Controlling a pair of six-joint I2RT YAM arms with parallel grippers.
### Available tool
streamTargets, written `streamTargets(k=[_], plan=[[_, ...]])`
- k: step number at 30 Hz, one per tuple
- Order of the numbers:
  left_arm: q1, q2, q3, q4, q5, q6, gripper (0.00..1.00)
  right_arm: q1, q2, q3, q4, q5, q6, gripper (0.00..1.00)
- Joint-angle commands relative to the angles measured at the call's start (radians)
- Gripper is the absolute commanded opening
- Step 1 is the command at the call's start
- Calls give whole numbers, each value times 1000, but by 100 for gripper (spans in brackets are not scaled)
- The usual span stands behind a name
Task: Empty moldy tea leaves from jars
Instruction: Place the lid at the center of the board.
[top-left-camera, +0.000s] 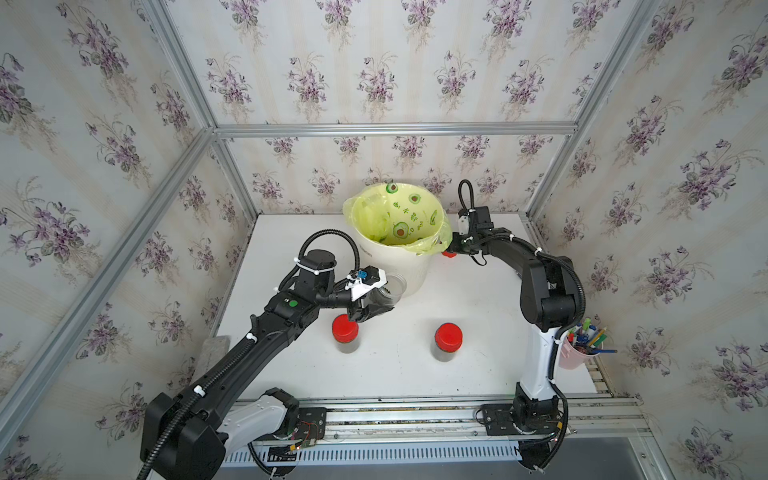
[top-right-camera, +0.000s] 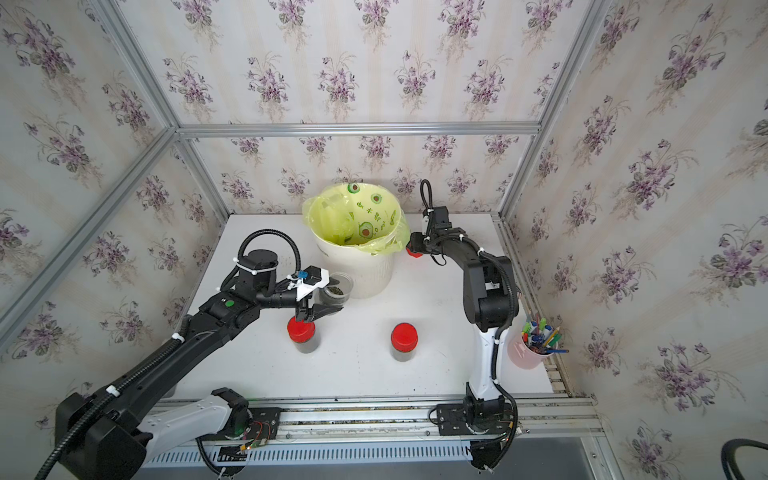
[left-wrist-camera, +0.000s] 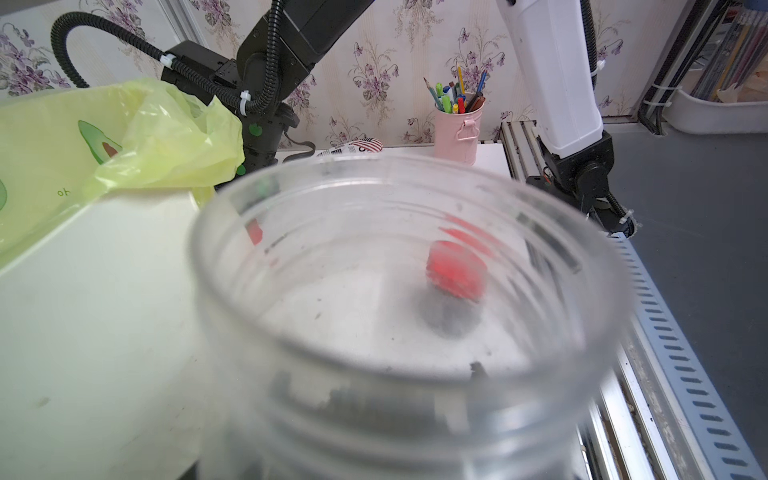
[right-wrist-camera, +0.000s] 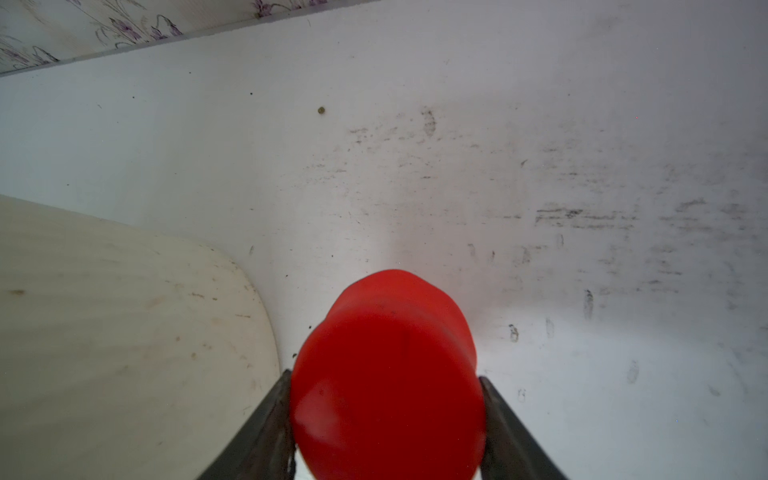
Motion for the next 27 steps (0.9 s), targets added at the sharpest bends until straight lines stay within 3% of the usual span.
streamTargets(k=[1, 20, 27], plan=[[1, -1, 7, 24, 4, 11, 54, 1, 23, 15, -9, 16, -9, 33], [1, 1, 7, 24, -3, 15, 54, 15, 129, 93, -49, 1, -8, 42], [1, 5, 9, 21, -15, 19, 54, 18, 152, 108, -66, 2, -17, 51]])
